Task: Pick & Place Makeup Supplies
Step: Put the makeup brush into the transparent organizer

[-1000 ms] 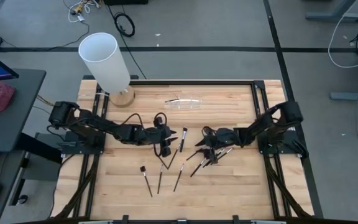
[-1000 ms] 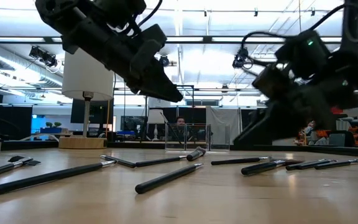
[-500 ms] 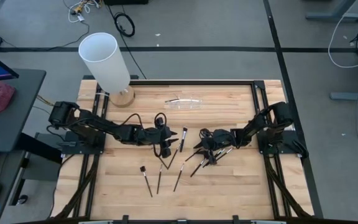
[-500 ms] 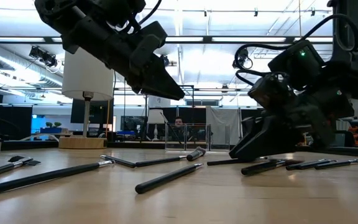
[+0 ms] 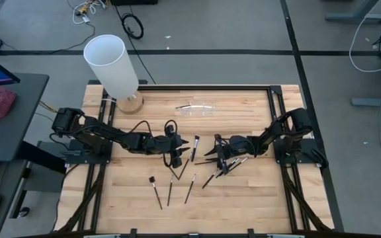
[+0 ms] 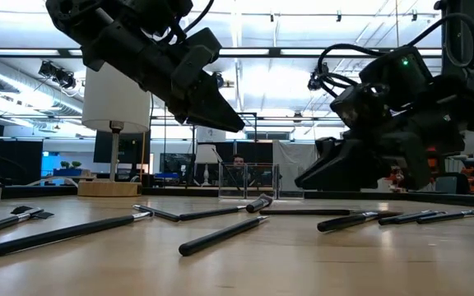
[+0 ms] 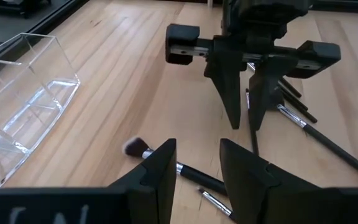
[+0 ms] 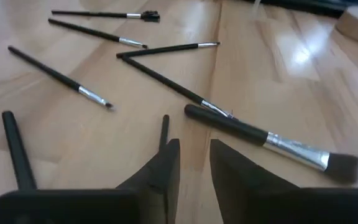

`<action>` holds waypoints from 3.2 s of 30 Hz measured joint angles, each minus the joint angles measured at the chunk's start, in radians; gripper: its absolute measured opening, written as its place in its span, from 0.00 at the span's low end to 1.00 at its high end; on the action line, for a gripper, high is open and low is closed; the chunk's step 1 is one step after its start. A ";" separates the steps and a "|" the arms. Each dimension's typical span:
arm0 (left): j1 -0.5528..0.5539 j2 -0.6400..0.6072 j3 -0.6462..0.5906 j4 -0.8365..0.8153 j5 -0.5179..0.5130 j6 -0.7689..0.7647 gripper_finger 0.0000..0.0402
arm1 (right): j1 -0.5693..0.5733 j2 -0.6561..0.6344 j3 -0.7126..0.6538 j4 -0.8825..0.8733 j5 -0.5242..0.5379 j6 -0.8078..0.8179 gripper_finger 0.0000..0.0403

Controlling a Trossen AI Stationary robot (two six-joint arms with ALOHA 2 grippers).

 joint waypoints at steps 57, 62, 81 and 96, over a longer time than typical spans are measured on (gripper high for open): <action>-0.002 0.000 0.000 0.008 0.050 -0.001 0.31 | 0.007 0.037 0.002 -0.114 0.000 0.072 0.27; -0.002 0.000 0.000 0.015 0.053 -0.001 0.31 | 0.006 0.099 0.003 -0.045 0.001 0.060 0.21; 0.007 0.156 0.085 0.115 0.250 0.000 0.31 | 0.005 0.127 0.030 0.063 0.013 -0.038 0.02; 0.019 0.197 0.300 -0.345 0.261 -0.071 0.31 | 0.005 0.114 0.177 -0.116 0.083 -0.179 0.02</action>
